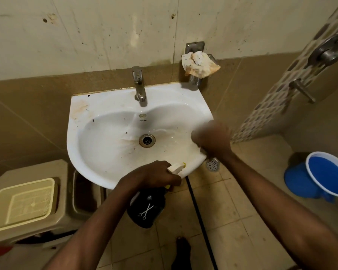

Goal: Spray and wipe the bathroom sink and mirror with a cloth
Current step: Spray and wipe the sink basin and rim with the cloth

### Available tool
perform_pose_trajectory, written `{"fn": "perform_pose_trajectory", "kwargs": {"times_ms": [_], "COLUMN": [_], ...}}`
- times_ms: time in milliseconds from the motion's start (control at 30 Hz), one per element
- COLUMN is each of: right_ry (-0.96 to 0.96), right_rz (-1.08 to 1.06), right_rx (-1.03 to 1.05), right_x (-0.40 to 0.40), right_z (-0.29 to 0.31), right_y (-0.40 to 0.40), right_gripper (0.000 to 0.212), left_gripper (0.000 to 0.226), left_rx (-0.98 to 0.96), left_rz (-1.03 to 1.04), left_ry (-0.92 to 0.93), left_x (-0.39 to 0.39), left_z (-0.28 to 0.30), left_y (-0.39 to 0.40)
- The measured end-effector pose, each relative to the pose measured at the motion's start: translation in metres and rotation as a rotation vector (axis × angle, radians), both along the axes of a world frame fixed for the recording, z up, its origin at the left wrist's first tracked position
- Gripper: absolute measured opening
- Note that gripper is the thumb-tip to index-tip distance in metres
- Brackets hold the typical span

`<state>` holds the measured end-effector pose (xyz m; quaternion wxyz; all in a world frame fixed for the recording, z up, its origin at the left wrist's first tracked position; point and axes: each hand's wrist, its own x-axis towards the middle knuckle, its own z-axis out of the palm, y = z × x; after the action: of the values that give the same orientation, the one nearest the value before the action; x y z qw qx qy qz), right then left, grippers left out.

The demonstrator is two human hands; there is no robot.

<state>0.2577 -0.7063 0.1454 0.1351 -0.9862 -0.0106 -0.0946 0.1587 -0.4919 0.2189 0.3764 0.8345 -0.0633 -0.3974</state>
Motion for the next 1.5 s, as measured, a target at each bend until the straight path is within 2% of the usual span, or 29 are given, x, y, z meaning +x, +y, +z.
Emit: {"fn": "perform_pose_trajectory", "kwargs": {"times_ms": [100, 167, 333, 400, 500, 600, 667, 800, 900, 967, 1100, 1167, 1333, 1433, 1500], "right_ry": [0.007, 0.009, -0.057, -0.061, -0.018, 0.028, 0.027, 0.026, 0.075, 0.083, 0.056, 0.025, -0.048, 0.024, 0.058], "right_rz": [0.001, 0.034, 0.045, 0.063, 0.06, 0.052, 0.112, 0.217, 0.279, 0.203, 0.036, 0.031, 0.15, 0.208, 0.36], "right_rx": [-0.159, -0.213, -0.05, -0.011, -0.073, -0.155, -0.176, -0.063, -0.088, -0.097, -0.06, -0.044, -0.047, -0.079, -0.019], "right_x": [0.03, 0.039, 0.001, -0.007, 0.008, 0.004, -0.023, -0.085, -0.07, -0.046, -0.026, -0.036, -0.098, -0.114, -0.109], "right_z": [0.001, 0.002, -0.017, -0.017, -0.009, -0.001, -0.001, -0.008, -0.006, 0.0, 0.004, 0.005, -0.002, -0.007, -0.006], "right_y": [-0.011, -0.01, -0.007, -0.009, -0.002, 0.007, 0.02, 0.064, 0.054, 0.03, 0.012, 0.022, 0.084, 0.11, 0.095], "right_gripper": [0.049, 0.049, 0.055, 0.053, 0.055, 0.053, 0.05, 0.047, 0.046, 0.044, 0.036, 0.036, 0.043, 0.052, 0.052], "left_gripper": [0.028, 0.026, 0.031, 0.041, 0.049, 0.054, 0.052, 0.04, 0.041, 0.041, 0.021, 0.024, 0.027, 0.039, 0.037], "left_rx": [-0.013, -0.024, -0.037, -0.056, -0.091, -0.06, -0.063, -0.048, -0.016, 0.016, 0.041, 0.02, 0.001, 0.014, 0.027], "left_rz": [-0.039, -0.033, 0.104, 0.124, 0.097, 0.086, 0.088, 0.071, 0.078, 0.062, 0.01, 0.023, 0.026, 0.065, 0.121], "left_ry": [0.022, 0.036, 0.051, 0.06, 0.132, 0.123, 0.133, 0.173, 0.178, 0.153, 0.058, 0.019, -0.054, -0.094, -0.121], "left_x": [-0.004, -0.003, -0.005, -0.003, 0.001, 0.001, -0.004, -0.018, -0.023, -0.026, -0.037, -0.044, -0.053, -0.056, -0.062], "left_z": [-0.009, -0.009, -0.014, -0.012, -0.01, -0.01, -0.011, -0.012, -0.009, -0.007, -0.004, -0.003, -0.009, -0.009, -0.01], "left_y": [-0.005, -0.006, 0.002, 0.004, 0.009, 0.018, 0.026, 0.043, 0.05, 0.049, 0.04, 0.042, 0.066, 0.081, 0.091]}}
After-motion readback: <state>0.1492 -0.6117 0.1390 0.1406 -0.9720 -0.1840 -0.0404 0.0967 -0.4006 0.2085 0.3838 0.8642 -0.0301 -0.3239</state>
